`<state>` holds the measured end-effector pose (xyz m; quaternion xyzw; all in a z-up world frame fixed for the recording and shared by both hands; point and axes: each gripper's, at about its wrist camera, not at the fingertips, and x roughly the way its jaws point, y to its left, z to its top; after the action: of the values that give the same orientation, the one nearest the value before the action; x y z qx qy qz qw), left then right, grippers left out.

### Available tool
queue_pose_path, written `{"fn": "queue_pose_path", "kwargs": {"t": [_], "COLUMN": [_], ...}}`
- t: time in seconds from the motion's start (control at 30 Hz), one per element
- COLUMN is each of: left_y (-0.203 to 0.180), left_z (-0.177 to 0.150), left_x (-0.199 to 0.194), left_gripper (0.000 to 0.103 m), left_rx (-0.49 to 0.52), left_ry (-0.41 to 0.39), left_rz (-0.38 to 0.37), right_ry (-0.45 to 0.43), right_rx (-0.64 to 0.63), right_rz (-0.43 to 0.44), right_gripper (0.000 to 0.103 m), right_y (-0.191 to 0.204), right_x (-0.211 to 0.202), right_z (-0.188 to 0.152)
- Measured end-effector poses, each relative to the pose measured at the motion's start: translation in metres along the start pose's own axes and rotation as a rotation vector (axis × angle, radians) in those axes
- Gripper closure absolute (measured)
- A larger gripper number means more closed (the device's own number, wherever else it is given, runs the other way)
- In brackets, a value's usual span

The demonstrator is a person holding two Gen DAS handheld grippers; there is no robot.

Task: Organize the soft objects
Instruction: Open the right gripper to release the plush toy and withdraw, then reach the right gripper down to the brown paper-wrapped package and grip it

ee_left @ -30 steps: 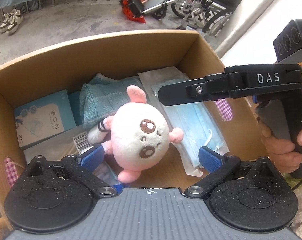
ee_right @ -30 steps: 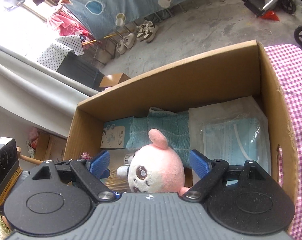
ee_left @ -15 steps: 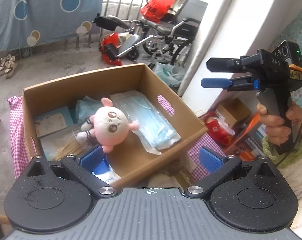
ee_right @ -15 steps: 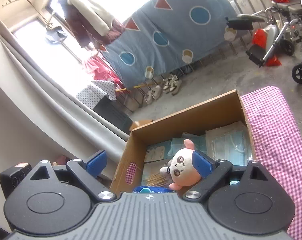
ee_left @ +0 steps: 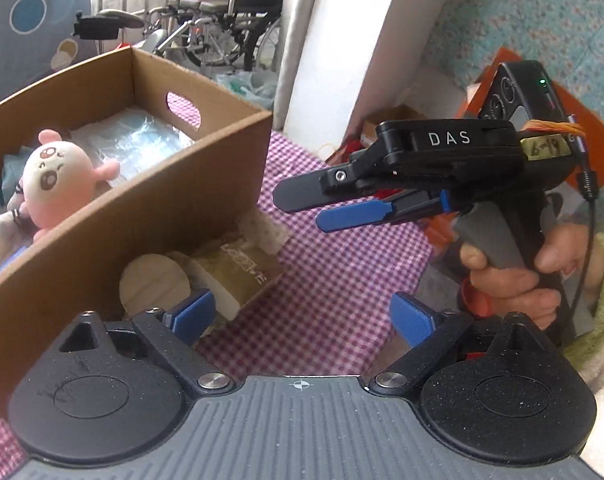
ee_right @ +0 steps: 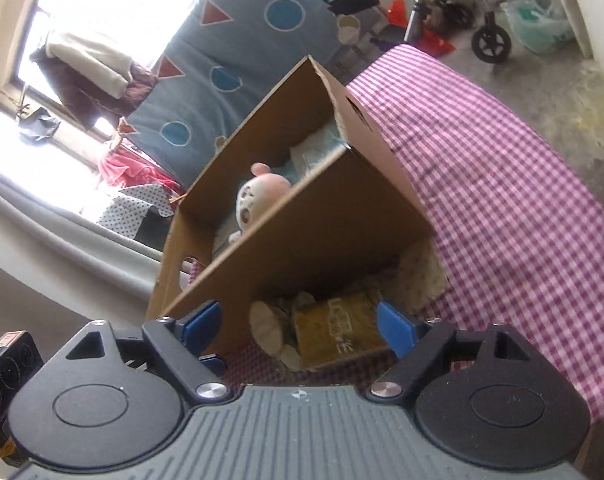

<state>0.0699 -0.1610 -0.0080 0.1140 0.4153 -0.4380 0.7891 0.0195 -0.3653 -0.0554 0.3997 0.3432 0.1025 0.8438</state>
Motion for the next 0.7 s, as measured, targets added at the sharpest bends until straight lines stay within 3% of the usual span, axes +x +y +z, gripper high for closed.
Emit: {"fn": "queue_pose_path", "kwargs": {"t": [0.13,0.37,0.7], "left_y": [0.000,-0.001,0.001], "left_z": [0.001,0.004,0.004], "left_x": [0.021,0.039,0.054], "left_gripper": [0.019,0.022,0.022], "left_rx": [0.015,0.036,0.020], "left_ry": [0.030,0.067,0.110], "left_rz": [0.059,0.124,0.133], "right_ry": [0.015,0.063,0.118], "right_rx": [0.022,-0.014,-0.019], "right_rz": [-0.031,-0.045,-0.030], "right_gripper": [0.030,0.038,0.053], "right_y": [-0.020,-0.030,-0.037], "right_x": [0.013,0.035,0.060], "right_z": [-0.007,-0.002,-0.003]}}
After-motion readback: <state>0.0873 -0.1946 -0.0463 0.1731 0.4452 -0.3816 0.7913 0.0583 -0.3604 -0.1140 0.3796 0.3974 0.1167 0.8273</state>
